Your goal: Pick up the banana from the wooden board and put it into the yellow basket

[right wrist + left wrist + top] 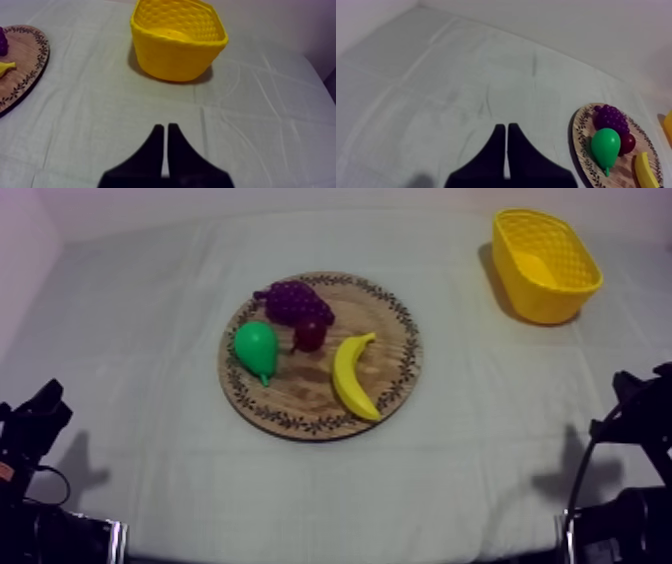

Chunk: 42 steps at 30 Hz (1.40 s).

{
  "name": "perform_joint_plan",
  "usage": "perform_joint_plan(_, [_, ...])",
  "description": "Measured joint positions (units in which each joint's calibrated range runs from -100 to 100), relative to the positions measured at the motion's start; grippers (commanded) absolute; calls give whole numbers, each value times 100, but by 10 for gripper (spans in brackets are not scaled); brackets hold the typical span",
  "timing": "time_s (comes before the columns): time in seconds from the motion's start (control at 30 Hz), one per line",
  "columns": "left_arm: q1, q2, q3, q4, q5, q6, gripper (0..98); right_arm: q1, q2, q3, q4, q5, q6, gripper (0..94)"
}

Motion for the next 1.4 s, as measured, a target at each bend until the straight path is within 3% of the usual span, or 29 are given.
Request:
perform_joint_plan(0.7, [0, 0, 0, 0, 0, 0, 1, 33, 0, 0, 0, 14, -174, 6])
perform_joint_plan(0.97, [0, 0, 0, 0, 0, 0, 1, -106, 90, -82, -88, -16, 467, 31])
perform_joint_plan(1.1, [0, 0, 0, 0, 0, 0, 1, -308, 478, -529, -100, 3, 551, 36])
perform_joint_plan(1.23, [0, 0, 0, 0, 0, 0, 1, -639, 1067, -1252, 20, 212, 355, 37])
perform_joint_plan(1.4, [0, 0, 0, 0, 0, 0, 1, -1130, 2127, -2453, 113, 612, -247, 36])
